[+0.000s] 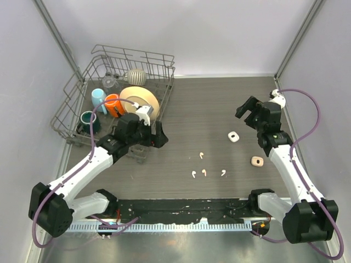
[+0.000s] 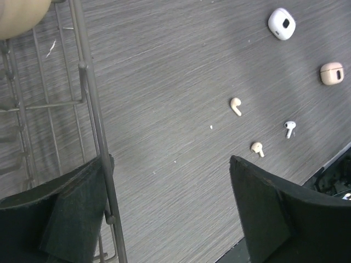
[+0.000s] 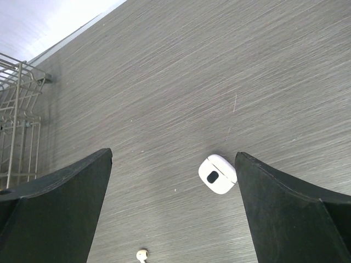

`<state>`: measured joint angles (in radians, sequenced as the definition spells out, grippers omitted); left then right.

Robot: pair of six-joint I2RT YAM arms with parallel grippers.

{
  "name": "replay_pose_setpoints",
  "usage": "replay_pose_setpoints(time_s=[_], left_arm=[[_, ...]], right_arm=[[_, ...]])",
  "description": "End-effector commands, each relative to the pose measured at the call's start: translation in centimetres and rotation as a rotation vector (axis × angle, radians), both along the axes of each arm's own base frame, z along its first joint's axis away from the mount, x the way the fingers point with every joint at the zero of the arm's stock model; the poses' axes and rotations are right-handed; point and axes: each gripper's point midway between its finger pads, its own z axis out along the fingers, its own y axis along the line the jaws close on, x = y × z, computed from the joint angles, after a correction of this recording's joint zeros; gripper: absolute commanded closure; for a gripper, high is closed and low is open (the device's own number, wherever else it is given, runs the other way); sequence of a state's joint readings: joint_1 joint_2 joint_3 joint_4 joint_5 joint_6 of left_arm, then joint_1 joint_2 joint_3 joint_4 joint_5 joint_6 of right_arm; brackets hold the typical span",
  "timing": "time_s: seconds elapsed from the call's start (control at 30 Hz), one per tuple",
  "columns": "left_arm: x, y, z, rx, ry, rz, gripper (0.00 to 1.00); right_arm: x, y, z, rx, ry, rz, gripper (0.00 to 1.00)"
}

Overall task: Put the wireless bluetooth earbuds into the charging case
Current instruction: Move the distractor to the center of the board.

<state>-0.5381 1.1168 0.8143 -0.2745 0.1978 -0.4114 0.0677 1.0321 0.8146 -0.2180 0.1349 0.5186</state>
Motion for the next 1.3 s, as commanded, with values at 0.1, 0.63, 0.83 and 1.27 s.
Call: replay_pose_setpoints(time_s=[0.1,0.63,0.83,1.27], left_arm=[[0.8,4.1,3.9,0.084,-0.143,0.199,0.0],[-0.6,6.7,15.6,0.002,-0.375,0.262,0.0],[-0.6,5.0,17.4,-0.048,-0.38,0.188,0.0],[-0.5,5.7,18.1,0.024,-0.372,0.189,0.0]], right_arm=[[-0.2,-1.2,0.9,-0.1,-0.031,0.01,0.0],[-1.7,0.4,-5.8,-0.13,0.281,0.178,0.0],[-2.1,1.9,-7.0,-0.078,0.285,0.247,0.0],[-0.3,1.9,-8.4,-0.24,0.341,0.408,0.01]])
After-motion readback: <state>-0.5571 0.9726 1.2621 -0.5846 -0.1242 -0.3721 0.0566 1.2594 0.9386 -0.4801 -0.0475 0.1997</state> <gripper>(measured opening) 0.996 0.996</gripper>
